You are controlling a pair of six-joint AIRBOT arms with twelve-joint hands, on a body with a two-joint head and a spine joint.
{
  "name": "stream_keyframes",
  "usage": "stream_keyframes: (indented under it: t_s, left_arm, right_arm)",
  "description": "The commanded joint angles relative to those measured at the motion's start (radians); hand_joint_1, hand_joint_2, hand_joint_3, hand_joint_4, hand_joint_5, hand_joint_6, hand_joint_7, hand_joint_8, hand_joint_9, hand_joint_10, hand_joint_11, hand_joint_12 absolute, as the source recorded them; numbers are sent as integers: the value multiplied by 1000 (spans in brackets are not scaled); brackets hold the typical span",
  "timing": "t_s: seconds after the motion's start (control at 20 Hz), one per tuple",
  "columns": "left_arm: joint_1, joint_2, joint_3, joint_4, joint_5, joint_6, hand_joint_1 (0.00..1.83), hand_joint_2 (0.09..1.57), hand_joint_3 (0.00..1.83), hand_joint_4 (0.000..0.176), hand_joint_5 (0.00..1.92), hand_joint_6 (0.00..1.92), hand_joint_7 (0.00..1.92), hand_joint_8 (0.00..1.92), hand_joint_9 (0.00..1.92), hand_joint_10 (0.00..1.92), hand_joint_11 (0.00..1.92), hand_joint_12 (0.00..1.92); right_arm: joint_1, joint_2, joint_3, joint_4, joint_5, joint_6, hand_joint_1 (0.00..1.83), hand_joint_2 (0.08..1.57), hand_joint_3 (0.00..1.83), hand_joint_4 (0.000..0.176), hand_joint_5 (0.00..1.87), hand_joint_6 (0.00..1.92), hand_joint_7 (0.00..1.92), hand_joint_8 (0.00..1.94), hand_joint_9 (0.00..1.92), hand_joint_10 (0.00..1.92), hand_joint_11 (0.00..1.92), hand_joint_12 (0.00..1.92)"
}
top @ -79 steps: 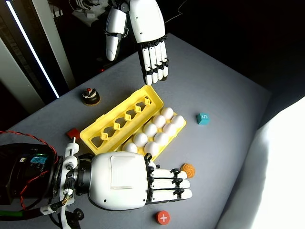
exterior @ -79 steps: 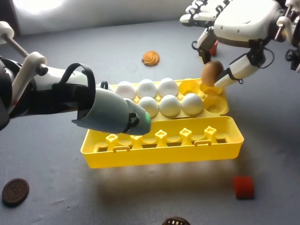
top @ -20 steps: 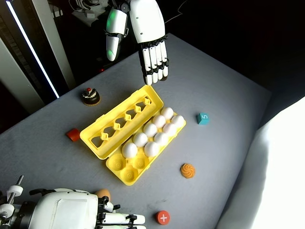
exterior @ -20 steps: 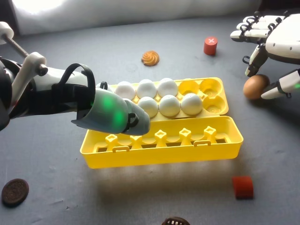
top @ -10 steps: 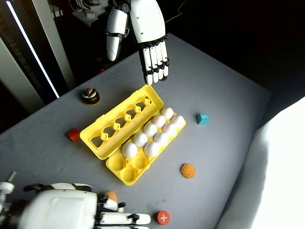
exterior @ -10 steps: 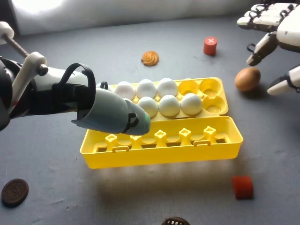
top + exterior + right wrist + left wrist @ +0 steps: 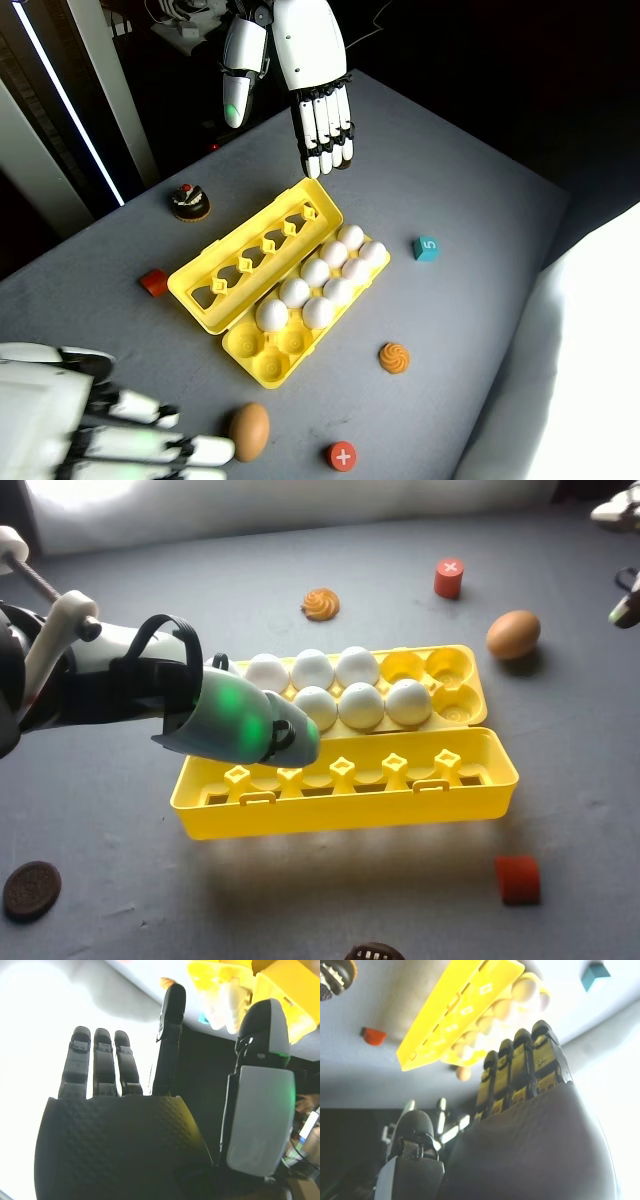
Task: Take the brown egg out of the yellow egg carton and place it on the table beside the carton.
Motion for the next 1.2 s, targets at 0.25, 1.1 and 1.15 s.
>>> stream_keyframes:
  t_s: [0.25, 1.1, 1.15]
  left_arm:
    - [-8, 0, -3, 63, -33, -9, 0, 1215, 0, 0, 106, 7, 88, 6, 39, 6, 4, 2]
    - [-10, 4, -4, 73, -28, -9, 0, 1218, 0, 0, 130, 11, 126, 12, 75, 14, 30, 14]
    - [-10, 4, -4, 73, -28, -9, 0, 1218, 0, 0, 130, 11, 126, 12, 75, 14, 30, 14]
  right_arm:
    - [-80, 143, -168, 135, 166, -34, 581, 962, 19, 145, 794, 0, 157, 18, 0, 0, 0, 0]
    - [-108, 237, -308, 324, 151, -245, 528, 1508, 2, 24, 1141, 1921, 1353, 1941, 1425, 1921, 1660, 1921]
    - [-106, 238, -310, 324, 150, -245, 528, 1508, 2, 24, 1141, 1921, 1353, 1941, 1425, 1921, 1660, 1921]
